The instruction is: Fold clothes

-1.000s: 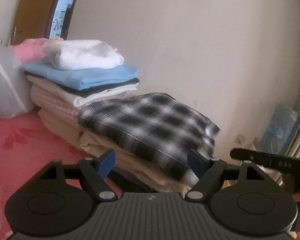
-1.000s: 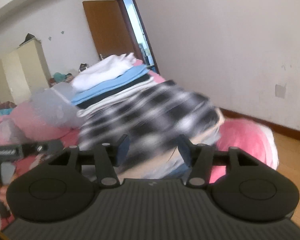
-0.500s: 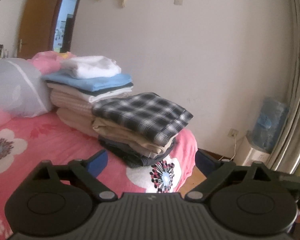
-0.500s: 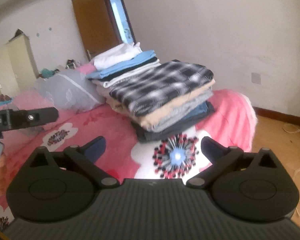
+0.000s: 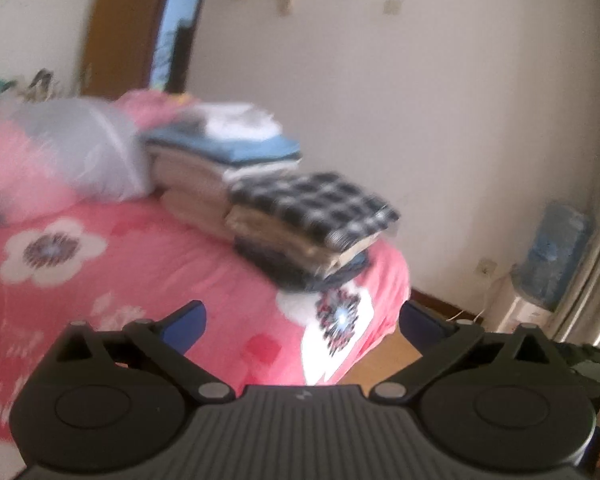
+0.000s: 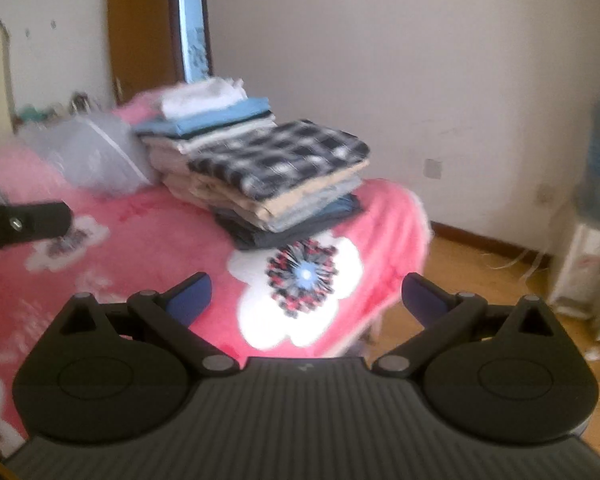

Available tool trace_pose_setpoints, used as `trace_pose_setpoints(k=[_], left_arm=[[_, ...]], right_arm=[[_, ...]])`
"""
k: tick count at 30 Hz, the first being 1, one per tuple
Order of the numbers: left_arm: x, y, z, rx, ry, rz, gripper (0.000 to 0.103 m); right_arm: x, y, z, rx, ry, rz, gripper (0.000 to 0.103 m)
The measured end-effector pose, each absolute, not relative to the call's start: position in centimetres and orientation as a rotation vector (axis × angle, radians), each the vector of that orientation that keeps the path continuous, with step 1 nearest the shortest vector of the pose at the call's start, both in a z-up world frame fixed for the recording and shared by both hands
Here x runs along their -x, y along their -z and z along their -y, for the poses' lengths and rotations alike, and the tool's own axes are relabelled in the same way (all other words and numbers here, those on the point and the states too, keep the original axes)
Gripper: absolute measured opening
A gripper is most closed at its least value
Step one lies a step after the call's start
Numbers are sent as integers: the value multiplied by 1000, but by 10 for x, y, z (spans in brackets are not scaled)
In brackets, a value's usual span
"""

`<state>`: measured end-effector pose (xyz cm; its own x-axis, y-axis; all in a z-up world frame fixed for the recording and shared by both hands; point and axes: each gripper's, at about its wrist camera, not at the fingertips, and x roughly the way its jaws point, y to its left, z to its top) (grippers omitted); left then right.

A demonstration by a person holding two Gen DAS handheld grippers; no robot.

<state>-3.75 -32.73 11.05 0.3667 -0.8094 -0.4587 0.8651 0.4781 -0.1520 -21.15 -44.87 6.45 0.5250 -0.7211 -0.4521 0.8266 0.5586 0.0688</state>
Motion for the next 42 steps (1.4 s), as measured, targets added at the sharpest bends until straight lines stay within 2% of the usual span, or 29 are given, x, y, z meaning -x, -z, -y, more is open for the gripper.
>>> trace_pose_setpoints(k=[6,19,26,42], left_arm=[[60,-114,315,-170,956,-474,103],[88,-119,320,-218,951,-446,103],[90,-120,321,-221,933,-423,103],[86,-117,323,-233,919,-428,103]], right_arm=[[212,-69,416,-210,992,-428,102],[233,-76,409,-300,1040,-405,102],[228,-78,406,-231,1043,-396,102],[228,-78,407,-260,1043,-401,102]])
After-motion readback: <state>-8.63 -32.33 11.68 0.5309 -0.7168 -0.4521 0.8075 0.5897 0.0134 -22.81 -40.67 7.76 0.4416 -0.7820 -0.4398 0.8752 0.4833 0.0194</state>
